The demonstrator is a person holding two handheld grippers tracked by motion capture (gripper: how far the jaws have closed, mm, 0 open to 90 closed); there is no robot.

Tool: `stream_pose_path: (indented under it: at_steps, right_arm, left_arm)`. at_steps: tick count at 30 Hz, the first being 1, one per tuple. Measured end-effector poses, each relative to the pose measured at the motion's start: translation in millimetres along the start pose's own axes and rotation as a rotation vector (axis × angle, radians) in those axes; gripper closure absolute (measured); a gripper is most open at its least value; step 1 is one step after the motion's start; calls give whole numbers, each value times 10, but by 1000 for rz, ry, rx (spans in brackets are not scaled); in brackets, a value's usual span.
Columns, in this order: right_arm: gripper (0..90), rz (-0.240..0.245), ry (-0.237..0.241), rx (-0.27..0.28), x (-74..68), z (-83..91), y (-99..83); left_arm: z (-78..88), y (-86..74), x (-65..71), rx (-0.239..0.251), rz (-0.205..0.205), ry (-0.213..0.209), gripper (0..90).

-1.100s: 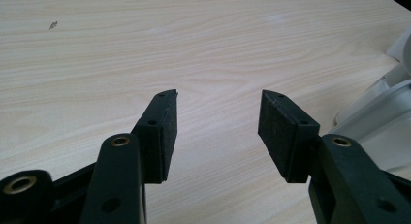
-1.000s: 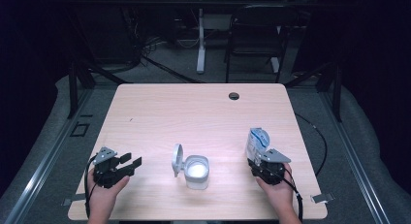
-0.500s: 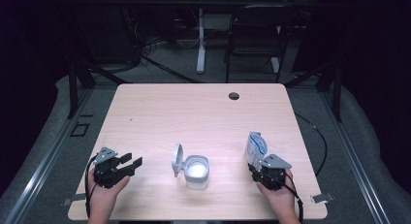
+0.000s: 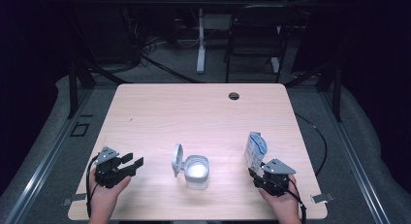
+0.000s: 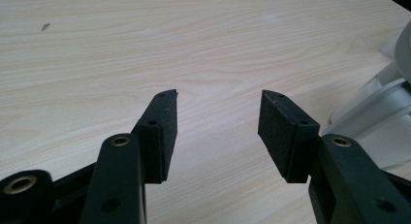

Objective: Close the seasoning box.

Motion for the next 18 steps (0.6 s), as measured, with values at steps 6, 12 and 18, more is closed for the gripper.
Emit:
stream_pose_path:
  at_steps: [6,12,18]
  right_arm:
    - [503,18,16,0,-38,65,-30]
    - [501,20,13,6,-31,70,-71]
    - [494,21,17,20,-65,97,-73]
  left_arm:
    - [-1,26,32,6,-1,-13,494]
    - [7,106,96,21,-20,-30,505]
    - [-4,165,182,34,-39,-55,538]
Point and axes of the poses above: each handheld gripper's, and its own axes: z roughly backward along the jaws, y roughly out of its top, x roughly to its right, the point moved 3 cm from there along -z, roughly forward along the jaws, and after that the axes turned 10 degrees about -z, right-handed, at the moved point
